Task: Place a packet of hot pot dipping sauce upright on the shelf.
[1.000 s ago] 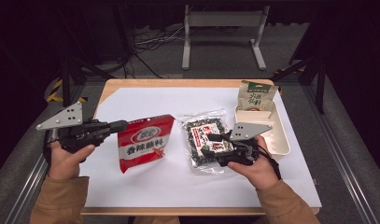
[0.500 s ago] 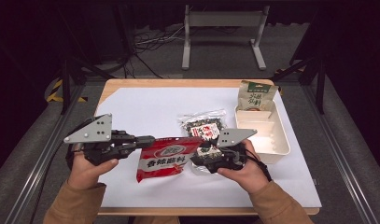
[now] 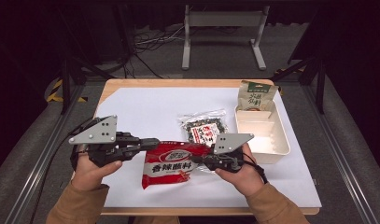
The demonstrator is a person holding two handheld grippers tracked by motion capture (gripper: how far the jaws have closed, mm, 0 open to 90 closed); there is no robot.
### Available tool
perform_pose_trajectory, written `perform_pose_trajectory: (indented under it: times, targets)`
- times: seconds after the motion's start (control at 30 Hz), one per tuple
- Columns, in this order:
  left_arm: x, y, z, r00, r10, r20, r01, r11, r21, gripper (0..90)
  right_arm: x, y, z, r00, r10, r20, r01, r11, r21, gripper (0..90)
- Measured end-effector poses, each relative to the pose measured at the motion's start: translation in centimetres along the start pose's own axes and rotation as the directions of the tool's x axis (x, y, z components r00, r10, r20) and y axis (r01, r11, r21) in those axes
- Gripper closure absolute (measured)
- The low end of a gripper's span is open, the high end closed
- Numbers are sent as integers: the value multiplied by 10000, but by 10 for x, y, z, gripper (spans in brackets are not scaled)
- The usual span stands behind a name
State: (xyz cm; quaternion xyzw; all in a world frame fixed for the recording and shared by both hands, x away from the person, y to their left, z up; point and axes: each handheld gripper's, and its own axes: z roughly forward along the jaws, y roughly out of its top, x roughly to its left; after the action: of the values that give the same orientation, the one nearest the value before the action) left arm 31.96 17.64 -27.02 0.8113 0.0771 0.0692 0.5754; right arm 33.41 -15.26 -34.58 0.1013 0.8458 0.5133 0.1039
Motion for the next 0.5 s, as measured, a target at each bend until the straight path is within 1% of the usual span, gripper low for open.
perform_pose_trajectory:
  times: [0.07, 0.17, 0.27, 0.33, 0.37, 0.43, 0.47, 0.5]
  targets:
    - [-1, 0, 0, 10000, 27, -63, -27, 10000, 7, 900, 0, 2, -5, 10000, 19, 80, -18, 10000, -97, 876]
    - [1, 0, 0, 9999, -11, -139, 11, 10000, -4, 900, 0, 4, -10, 9998, 122, 126, -121, 9999, -80, 888]
    - [3, -1, -1, 9998, -125, -171, 123, 9999, -74, 900, 0, 7, -12, 9999, 151, 52, -150, 9999, -40, 893]
    - [5, -2, -2, 9996, -248, -154, 246, 9996, -107, 899, 1, 11, -15, 10000, 50, 34, -50, 10000, 61, 894]
    - [5, -3, -2, 9993, -313, -221, 310, 9994, -128, 899, 1, 12, -15, 10000, 5, 29, -6, 9999, 110, 895]
    - [6, -3, -2, 9988, -313, -370, 312, 9995, -43, 894, 2, 16, -19, 9999, -154, 26, 153, 9996, 216, 895]
    - [6, -3, -2, 9988, -313, -370, 312, 9995, -43, 888, 2, 16, -19, 9999, -154, 26, 153, 9996, 216, 895]
    - [7, -4, -2, 9983, -372, -457, 373, 9993, -6, 874, 3, 19, -23, 9996, -291, 12, 290, 9991, 302, 896]
